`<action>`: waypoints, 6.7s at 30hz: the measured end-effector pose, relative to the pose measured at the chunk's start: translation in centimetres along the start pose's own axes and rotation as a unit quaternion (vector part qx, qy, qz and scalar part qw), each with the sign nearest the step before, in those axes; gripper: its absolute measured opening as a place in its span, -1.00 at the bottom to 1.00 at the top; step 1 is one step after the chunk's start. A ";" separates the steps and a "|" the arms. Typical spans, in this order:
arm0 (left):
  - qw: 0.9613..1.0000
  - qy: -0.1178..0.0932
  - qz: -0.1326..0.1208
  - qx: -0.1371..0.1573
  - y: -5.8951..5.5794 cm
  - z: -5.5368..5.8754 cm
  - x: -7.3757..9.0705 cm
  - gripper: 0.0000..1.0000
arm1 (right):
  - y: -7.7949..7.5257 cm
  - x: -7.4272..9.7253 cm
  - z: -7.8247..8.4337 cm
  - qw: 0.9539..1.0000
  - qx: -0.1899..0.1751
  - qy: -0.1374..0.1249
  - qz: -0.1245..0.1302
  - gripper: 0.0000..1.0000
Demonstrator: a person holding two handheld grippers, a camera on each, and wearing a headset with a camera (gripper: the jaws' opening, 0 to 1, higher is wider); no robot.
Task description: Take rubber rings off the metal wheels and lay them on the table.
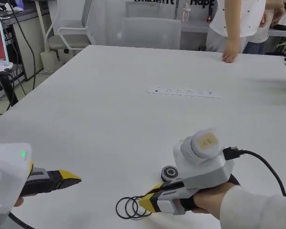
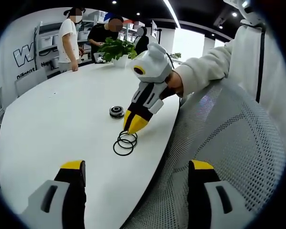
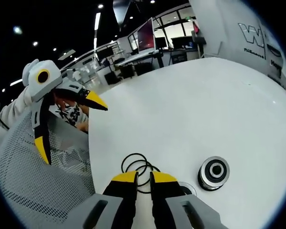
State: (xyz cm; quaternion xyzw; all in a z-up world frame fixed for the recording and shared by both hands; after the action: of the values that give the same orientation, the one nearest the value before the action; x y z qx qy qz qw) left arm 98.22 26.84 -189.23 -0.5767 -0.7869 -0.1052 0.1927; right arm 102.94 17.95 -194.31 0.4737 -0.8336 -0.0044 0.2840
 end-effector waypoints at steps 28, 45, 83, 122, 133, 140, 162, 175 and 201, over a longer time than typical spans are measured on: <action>0.999 -0.011 0.006 -0.031 0.0 -1.6 -0.1 0.75 | -2.7 3.1 -5.1 0.992 -0.046 -0.110 0.036 -0.79; 0.996 -0.066 0.001 -0.058 1.7 -6.8 0.8 0.81 | -6.7 7.2 -7.8 0.974 -0.072 -0.194 0.096 -0.67; 0.978 -0.141 0.067 -0.141 3.8 -16.7 -13.6 0.38 | -10.6 9.2 -4.0 0.970 -0.079 -0.164 0.162 -0.72; 0.995 -0.068 0.035 -0.056 6.2 -5.6 -17.4 -0.41 | -9.5 7.2 -1.2 0.987 -0.038 -0.090 0.126 -0.71; 0.996 -0.044 0.048 -0.058 5.3 -4.1 -17.4 -0.48 | -9.2 6.9 -0.8 0.989 -0.033 -0.079 0.121 -0.71; 0.996 -0.041 0.051 -0.060 5.3 -3.7 -17.1 -0.53 | -9.1 6.8 -0.6 0.990 -0.029 -0.074 0.117 -0.71; 0.995 -0.060 0.033 -0.069 5.6 -4.1 -18.0 -0.73 | -8.7 4.6 1.0 0.993 0.016 -0.040 0.113 -0.60; 0.996 -0.071 0.027 -0.035 5.6 -4.1 -18.0 -0.85 | -8.5 4.2 0.9 0.993 0.029 -0.046 0.104 -0.68; 0.996 -0.061 0.023 -0.055 5.8 -4.0 -17.5 -0.86 | -9.5 4.7 0.5 0.990 0.039 -0.046 0.125 -1.00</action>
State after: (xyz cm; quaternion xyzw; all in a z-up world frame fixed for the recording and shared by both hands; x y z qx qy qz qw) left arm 109.01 11.95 -193.43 -0.6097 -0.7768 -0.1080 0.1148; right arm 108.35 8.87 -195.15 0.3759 -0.8979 0.0418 0.2250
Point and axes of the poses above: the centre of the closed fingertips' face, and the gripper's own axes: x roughly backward along the fingers, y roughly to its left, z roughly out of its underside, the point moved 1 cm from there along x, roughly backward along the fingers, and after that the axes turned 13 degrees about -y, right-handed, at the moved point
